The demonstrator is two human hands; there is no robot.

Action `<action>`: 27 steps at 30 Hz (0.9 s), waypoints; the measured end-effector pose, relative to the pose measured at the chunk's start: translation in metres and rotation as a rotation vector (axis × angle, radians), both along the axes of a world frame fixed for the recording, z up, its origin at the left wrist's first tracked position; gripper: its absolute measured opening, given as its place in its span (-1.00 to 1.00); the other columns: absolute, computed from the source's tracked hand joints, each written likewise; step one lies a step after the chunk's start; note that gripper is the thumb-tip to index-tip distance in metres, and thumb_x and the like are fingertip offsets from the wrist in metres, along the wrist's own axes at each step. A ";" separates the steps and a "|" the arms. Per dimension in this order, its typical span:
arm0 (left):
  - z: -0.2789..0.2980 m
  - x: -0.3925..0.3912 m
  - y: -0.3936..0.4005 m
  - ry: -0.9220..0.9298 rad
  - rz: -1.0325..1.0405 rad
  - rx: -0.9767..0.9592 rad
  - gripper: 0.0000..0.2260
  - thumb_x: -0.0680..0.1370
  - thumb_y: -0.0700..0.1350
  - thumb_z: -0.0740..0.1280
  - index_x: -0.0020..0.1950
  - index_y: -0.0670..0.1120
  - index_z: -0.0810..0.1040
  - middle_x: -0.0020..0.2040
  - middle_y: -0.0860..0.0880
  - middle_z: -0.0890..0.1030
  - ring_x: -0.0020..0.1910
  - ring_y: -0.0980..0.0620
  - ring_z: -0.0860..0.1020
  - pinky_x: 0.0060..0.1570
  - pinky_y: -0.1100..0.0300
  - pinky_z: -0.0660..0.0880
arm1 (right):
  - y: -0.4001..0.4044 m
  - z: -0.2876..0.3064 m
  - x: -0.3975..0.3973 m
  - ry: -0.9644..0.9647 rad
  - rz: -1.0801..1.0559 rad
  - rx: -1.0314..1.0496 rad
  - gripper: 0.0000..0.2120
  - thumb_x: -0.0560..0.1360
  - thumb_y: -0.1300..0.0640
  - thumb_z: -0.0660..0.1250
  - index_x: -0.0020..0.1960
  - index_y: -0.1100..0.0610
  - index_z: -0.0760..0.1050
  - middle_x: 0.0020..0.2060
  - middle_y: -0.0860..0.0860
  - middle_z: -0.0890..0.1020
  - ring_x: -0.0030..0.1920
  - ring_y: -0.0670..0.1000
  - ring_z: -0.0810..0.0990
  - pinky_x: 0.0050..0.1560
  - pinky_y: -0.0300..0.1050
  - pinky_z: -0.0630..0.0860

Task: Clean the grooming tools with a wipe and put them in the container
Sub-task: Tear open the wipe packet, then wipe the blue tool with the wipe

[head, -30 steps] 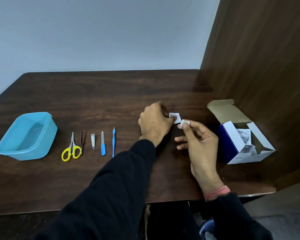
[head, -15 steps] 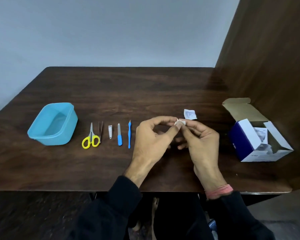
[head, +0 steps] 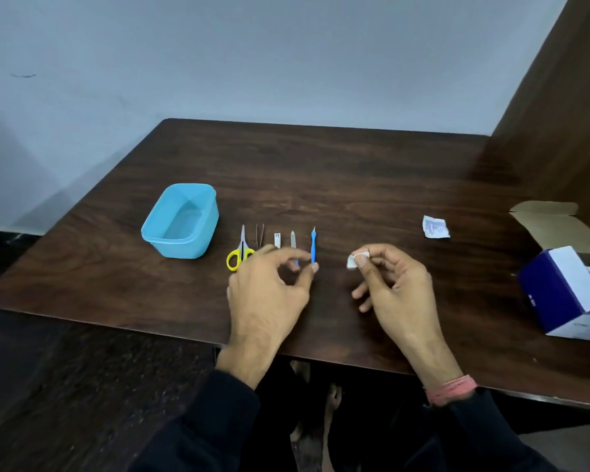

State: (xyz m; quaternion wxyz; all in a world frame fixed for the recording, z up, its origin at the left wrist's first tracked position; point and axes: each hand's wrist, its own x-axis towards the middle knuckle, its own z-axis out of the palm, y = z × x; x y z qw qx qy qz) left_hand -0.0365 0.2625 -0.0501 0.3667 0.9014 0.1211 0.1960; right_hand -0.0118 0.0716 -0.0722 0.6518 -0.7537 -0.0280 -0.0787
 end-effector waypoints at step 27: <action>0.016 0.068 -0.064 0.231 -0.040 0.198 -0.77 0.59 0.27 0.51 0.10 0.17 0.81 0.02 0.13 0.78 0.14 -0.04 0.72 0.05 0.06 0.62 | -0.068 0.005 0.034 -0.026 -0.086 -0.200 -0.87 0.64 0.26 0.53 0.04 0.03 0.78 -0.16 -0.05 0.78 -0.23 0.00 0.77 -0.29 -0.13 0.70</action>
